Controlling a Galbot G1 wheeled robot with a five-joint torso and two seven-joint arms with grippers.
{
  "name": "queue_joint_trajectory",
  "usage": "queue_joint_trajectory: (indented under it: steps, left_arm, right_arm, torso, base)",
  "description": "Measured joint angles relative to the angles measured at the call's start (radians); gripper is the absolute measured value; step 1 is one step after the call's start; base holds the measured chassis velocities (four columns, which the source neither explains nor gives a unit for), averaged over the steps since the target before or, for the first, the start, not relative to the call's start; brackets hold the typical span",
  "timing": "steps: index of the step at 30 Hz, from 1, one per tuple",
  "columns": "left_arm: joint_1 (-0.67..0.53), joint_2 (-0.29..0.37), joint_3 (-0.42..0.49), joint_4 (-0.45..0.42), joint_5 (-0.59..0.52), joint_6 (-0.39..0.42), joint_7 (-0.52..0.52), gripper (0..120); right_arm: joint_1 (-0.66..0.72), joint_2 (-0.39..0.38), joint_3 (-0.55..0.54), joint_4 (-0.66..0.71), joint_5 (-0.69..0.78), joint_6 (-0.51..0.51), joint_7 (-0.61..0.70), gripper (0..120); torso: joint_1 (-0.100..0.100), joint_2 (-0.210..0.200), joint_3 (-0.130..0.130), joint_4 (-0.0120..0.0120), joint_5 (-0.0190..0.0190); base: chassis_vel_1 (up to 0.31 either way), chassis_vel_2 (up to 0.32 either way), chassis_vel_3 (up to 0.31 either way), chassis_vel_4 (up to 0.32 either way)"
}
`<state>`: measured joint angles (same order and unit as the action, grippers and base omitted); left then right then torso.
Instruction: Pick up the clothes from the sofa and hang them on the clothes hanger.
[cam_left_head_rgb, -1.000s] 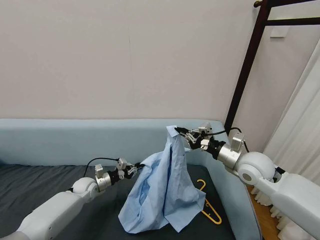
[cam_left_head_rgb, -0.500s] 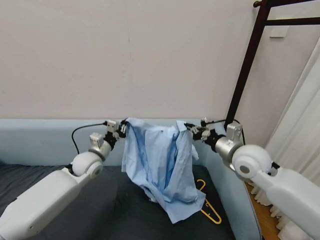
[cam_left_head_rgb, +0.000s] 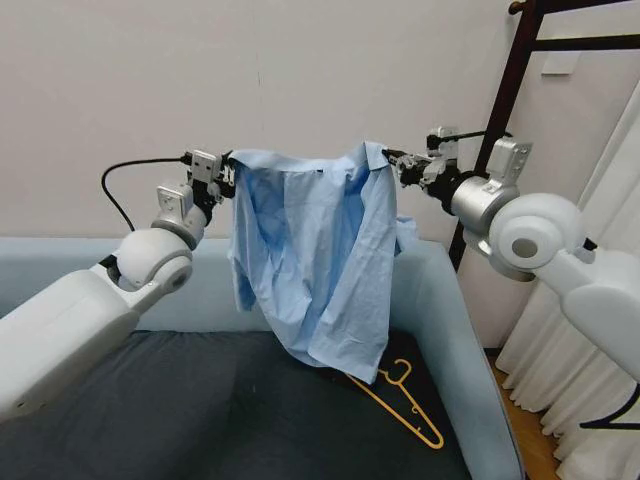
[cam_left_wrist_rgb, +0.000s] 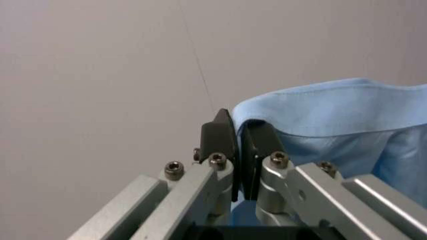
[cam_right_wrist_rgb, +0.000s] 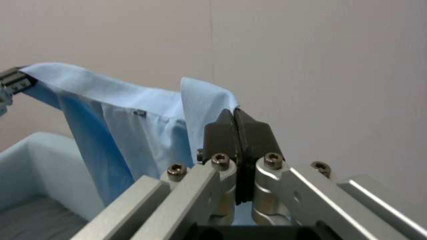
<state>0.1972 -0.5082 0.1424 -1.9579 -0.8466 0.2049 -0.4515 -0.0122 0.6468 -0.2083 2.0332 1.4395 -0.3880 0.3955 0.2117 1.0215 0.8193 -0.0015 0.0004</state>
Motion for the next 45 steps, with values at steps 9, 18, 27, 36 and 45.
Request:
queue_joint_trajectory:
  steps: [9, 18, 27, 36, 45]
  left_arm:
    - [0.334, 0.245, -0.253, -0.308, -0.079, 0.028, -0.066, 0]
    - [0.356, 0.214, -0.239, -0.339, -0.094, 0.046, -0.106, 0]
    - [0.53, 0.046, -0.21, -0.209, 0.075, 0.005, -0.081, 0]
    - [0.644, -0.15, -0.18, -0.044, 0.207, -0.04, -0.056, 0]
    - [0.67, -0.339, -0.113, 0.22, 0.354, -0.107, -0.013, 0]
  right_arm:
    - [-0.066, -0.01, 0.073, 0.137, 0.055, -0.024, 0.059, 0]
    - [-0.152, -0.068, 0.183, 0.197, 0.103, -0.045, 0.071, 0]
    - [-0.38, 0.009, 0.182, 0.178, -0.035, -0.02, 0.043, 0]
    - [-0.481, 0.122, 0.122, 0.037, -0.188, -0.005, 0.002, 0]
    - [-0.656, 0.249, 0.045, -0.223, -0.421, 0.133, -0.19, 0]
  torso:
    - [0.0, 0.0, 0.0, 0.0009, -0.0004]
    - [0.0, 0.0, 0.0, 0.0002, -0.0005]
    - [0.0, 0.0, 0.0, 0.0004, -0.0004]
    - [0.0, 0.0, 0.0, 0.0006, -0.0008]
    - [0.0, 0.0, 0.001, 0.0004, -0.0006]
  base:
    - [0.0, 0.0, 0.0, 0.0]
    - [0.0, 0.0, 0.0, 0.0]
    - [0.0, 0.0, 0.0, 0.0]
    - [0.0, 0.0, 0.0, 0.0]
    - [0.0, 0.0, 0.0, 0.0]
